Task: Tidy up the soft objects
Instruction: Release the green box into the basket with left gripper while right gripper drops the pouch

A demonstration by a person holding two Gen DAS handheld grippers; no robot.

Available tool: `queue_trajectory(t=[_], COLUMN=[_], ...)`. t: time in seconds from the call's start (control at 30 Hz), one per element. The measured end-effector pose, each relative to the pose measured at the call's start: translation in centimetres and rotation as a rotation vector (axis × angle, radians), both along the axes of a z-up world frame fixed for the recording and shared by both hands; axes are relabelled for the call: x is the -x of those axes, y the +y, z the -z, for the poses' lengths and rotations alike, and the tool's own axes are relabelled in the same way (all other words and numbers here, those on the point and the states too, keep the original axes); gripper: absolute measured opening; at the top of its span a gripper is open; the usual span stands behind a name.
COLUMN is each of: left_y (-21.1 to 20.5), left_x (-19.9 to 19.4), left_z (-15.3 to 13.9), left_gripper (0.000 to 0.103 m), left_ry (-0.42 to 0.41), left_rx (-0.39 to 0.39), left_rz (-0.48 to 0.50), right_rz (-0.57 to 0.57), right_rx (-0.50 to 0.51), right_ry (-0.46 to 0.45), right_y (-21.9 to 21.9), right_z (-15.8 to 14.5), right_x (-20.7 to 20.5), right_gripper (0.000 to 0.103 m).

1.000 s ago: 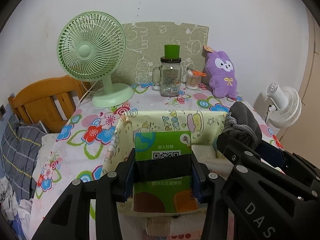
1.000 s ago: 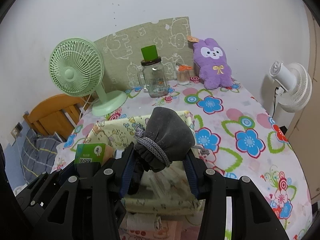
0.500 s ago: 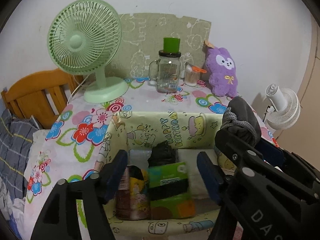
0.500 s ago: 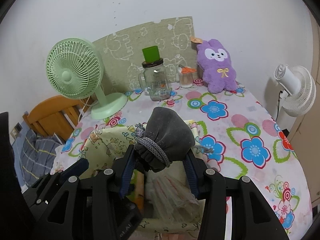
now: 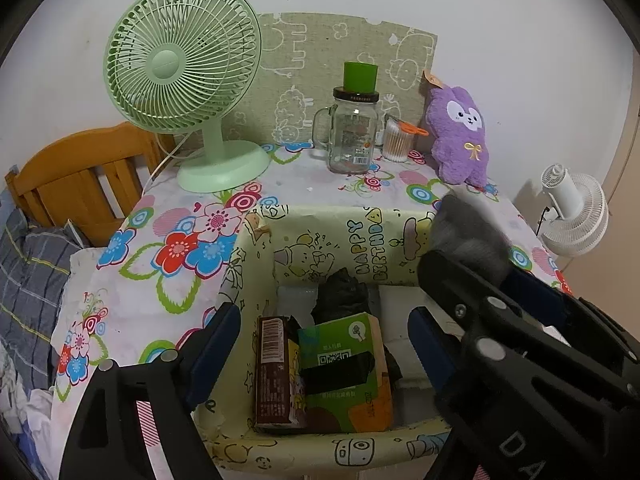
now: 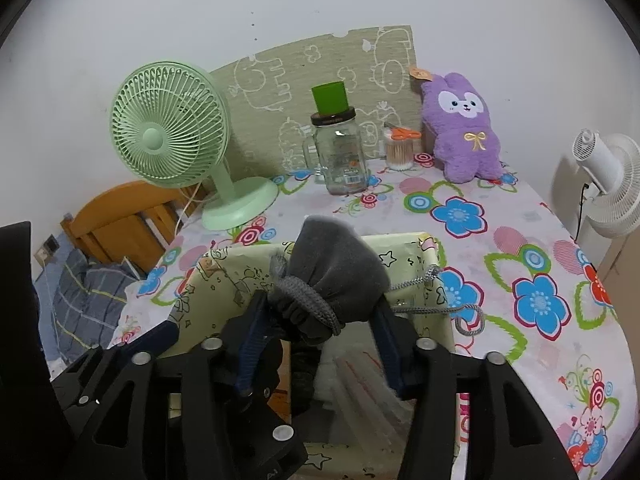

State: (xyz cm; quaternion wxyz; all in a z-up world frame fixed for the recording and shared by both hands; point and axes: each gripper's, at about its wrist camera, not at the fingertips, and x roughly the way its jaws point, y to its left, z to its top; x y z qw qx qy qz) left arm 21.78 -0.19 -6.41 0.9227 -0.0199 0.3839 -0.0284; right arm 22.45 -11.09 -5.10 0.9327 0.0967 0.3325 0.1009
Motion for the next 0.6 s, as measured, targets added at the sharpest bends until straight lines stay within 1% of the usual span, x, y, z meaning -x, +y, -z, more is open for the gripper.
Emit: queue_trajectory(t=[0.03, 0.07, 0.17, 0.3, 0.6], left_y=[0.0, -0.1, -0.5, -0.9, -1.5], left_x=[0.1, 0.1, 0.5, 1.0, 2.9], left_z=[0.0, 0.0, -0.2, -0.3, -0.4], left_gripper=[0.087, 0.088, 0.091, 0.092, 0.092], left_ry=[0.000, 0.000, -0.009, -0.015, -0.012], left_rx=[0.001, 0.001, -0.008, -0.005, -0.021], left_rz=[-0.001, -0.001, 0.006, 0.019, 0.023], right_rz=[0.014, 0.034, 0.064, 0.077, 0.090], right_rx=[-0.001, -0.004, 0.000, 0.020, 0.015], right_ry=[-0.003, -0.006, -0.014, -0.015, 0.002], right_y=[-0.1, -0.2, -0.6, -1.1, -1.9], right_z=[0.0, 0.0, -0.1, -0.4, -0.1], right_x=[0.0, 0.2, 0.7, 1.5, 3.4], right_gripper=[0.075, 0.080, 0.080, 0.080, 0.080])
